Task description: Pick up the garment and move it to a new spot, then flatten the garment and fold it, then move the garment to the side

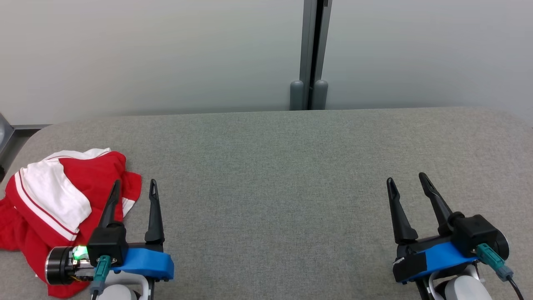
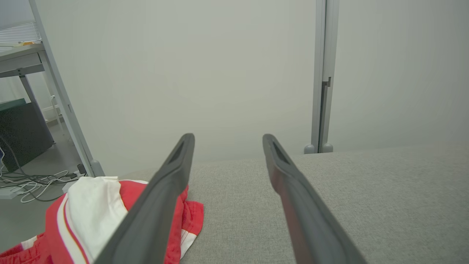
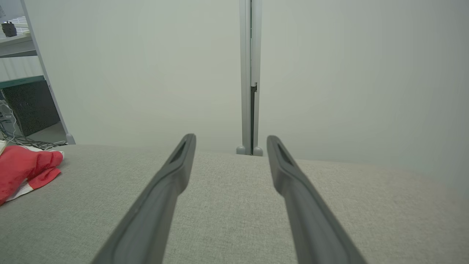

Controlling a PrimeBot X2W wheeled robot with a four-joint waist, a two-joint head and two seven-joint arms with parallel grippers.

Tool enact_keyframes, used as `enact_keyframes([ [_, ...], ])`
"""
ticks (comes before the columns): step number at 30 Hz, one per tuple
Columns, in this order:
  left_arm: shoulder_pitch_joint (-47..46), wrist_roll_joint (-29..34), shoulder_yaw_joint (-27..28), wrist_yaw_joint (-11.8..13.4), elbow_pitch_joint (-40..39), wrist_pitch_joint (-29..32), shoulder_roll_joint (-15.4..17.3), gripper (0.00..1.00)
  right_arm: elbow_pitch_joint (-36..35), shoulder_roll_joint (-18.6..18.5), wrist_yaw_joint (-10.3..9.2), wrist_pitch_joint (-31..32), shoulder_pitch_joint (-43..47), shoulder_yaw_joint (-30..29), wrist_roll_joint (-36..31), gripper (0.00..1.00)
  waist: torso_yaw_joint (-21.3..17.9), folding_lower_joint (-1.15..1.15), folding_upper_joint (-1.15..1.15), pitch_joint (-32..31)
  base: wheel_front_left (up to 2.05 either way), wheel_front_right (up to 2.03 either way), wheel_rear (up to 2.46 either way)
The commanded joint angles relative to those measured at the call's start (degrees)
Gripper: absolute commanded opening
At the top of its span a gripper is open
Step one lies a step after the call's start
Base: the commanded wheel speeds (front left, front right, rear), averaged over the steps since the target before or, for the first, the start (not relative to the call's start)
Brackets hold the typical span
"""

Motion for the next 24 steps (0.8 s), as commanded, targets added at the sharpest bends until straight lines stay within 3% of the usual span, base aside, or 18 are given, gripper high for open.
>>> enact_keyframes([
  [1,-0.4,0.2,0.1,0.3,-0.2,-0.3,0.3,1.0,0.3,-0.4,0.03,-0.3,-0.5,-0.1,-0.5,1.0,0.0,0.0,0.0,0.0,0.0,0.0,0.0],
  [24,-0.6,0.0,0.6,0.3,-0.3,-0.3,0.3,1.0,1.2,-0.4,0.03,-0.3,-0.6,0.2,0.7,1.0,1.3,0.0,0.0,0.5,0.0,0.0,0.0],
])
